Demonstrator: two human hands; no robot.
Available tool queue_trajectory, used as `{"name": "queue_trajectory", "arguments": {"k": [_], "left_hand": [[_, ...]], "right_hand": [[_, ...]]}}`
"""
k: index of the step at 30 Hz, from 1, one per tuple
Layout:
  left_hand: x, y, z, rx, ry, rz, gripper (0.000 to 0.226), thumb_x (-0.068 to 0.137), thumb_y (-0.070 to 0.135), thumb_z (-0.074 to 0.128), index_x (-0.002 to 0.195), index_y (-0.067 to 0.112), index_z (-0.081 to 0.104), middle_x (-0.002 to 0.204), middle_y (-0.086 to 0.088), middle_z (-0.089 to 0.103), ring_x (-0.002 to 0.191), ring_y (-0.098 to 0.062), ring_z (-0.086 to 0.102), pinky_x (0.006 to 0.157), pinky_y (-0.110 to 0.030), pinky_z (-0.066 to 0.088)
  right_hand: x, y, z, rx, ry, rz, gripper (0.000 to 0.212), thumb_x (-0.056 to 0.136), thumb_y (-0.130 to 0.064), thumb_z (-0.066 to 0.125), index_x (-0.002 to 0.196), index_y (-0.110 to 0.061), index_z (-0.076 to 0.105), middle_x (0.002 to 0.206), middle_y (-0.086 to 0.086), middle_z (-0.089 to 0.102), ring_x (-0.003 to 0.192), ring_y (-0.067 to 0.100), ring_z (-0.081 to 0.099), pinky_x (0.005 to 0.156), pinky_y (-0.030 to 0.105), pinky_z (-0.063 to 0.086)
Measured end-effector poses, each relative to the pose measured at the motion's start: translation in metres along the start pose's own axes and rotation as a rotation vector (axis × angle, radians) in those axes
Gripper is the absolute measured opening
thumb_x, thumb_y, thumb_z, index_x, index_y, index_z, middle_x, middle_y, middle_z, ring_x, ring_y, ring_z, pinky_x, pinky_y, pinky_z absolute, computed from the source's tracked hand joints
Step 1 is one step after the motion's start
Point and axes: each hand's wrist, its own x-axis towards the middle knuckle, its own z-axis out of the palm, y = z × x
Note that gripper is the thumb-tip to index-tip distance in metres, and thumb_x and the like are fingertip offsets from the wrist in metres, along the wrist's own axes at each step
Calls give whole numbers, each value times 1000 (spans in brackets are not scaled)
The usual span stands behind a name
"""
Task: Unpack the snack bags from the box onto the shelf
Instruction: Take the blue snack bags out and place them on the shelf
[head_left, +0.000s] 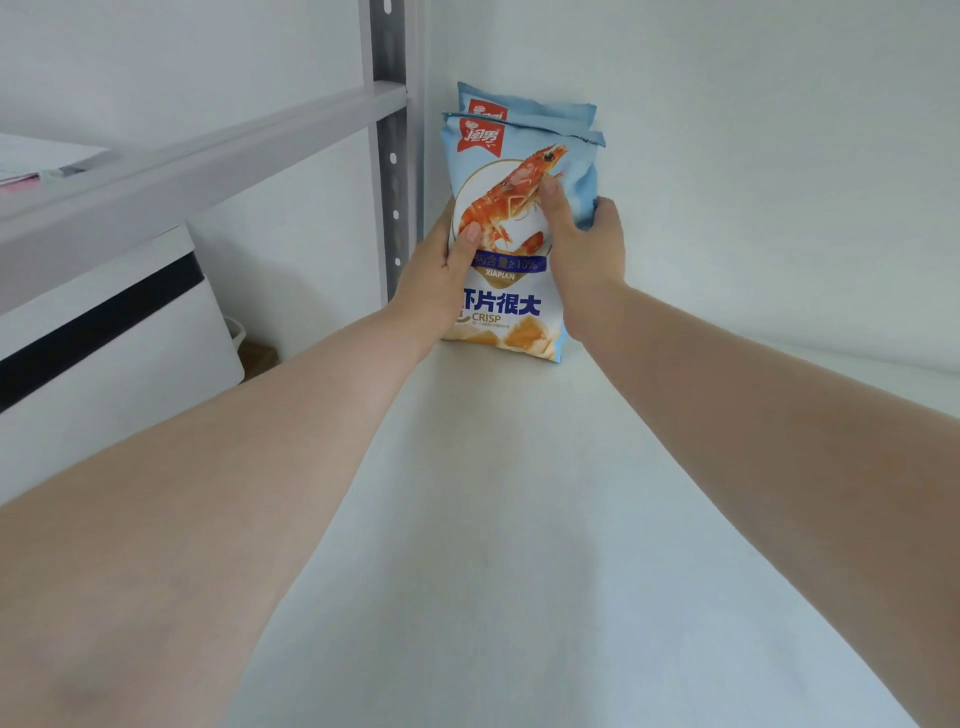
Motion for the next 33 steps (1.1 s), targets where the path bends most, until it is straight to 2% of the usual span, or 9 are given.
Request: {"name": "queue_trajectory", "arguments": {"k": [4, 7, 9, 13, 15, 19, 24, 29, 33], "left_hand": [[-3, -3, -1, -14, -15, -10, 48, 102, 41, 35, 147, 25, 31, 125, 9, 56, 108, -5, 59, 96, -25, 50], [-9, -16, -7, -40, -49, -64, 77, 90, 59, 47, 152, 30, 13, 150, 7, 38, 131, -10, 46, 107, -35, 44], [-17, -27, -12, 10, -83, -106, 91, 81, 63, 59, 152, 32, 11, 152, 9, 36, 136, -10, 40, 112, -40, 37], [-23, -44, -20, 45, -131, -91, 85, 79, 24, 77, 149, 26, 28, 133, 11, 58, 121, -6, 56, 106, -37, 44], [-23, -44, -21, 61, -97, -67, 82, 77, 16, 77, 147, 24, 34, 129, 8, 61, 117, -7, 59, 104, -38, 47], [-25, -44, -20, 121, -53, -91, 82, 77, 24, 75, 147, 24, 34, 136, 5, 57, 124, -12, 54, 106, -42, 44], [-46, -26, -18, 191, 16, -149, 88, 84, 31, 71, 153, 22, 16, 154, -1, 34, 141, -19, 32, 115, -37, 30], [-104, 18, -8, 254, 106, -232, 62, 90, 22, 64, 145, 18, 36, 141, -7, 48, 128, -23, 47, 98, -27, 38], [-173, 71, 0, 324, 41, -248, 56, 88, 11, 59, 141, 19, 42, 133, -3, 54, 122, -20, 51, 93, -27, 43]], "right_hand": [[-1, 7, -7, 21, -61, -14, 55, 84, -62, 62, 121, -24, 49, 102, -5, 67, 93, 14, 67, 87, 41, 56], [-9, 26, -22, 8, -203, 52, 103, 65, -72, 72, 148, -34, 24, 139, 1, 55, 126, 20, 56, 104, 46, 48], [-19, 45, -33, -84, -265, 52, 119, 54, -70, 79, 151, -31, 22, 145, 2, 50, 133, 18, 50, 105, 44, 47], [-27, 62, -38, -211, -285, -10, 72, 81, -35, 78, 142, -19, 43, 121, -3, 66, 107, 14, 65, 90, 33, 56], [-28, 61, -34, -215, -267, -18, 59, 85, -30, 75, 136, -19, 48, 116, -4, 67, 103, 13, 67, 90, 35, 56], [-29, 58, -31, -254, -255, 14, 68, 85, -34, 74, 143, -18, 41, 125, -2, 64, 107, 14, 65, 93, 36, 55], [-48, 48, -40, -375, -224, 111, 91, 86, -49, 68, 155, -19, 17, 152, 5, 41, 135, 23, 44, 109, 39, 40], [-106, 22, -73, -401, -164, 106, 71, 89, -42, 68, 148, -18, 36, 145, 5, 48, 129, 18, 48, 99, 30, 40], [-179, -6, -111, -501, -203, 59, 52, 89, -31, 70, 136, -16, 52, 131, 4, 58, 119, 18, 55, 96, 29, 45]]}}
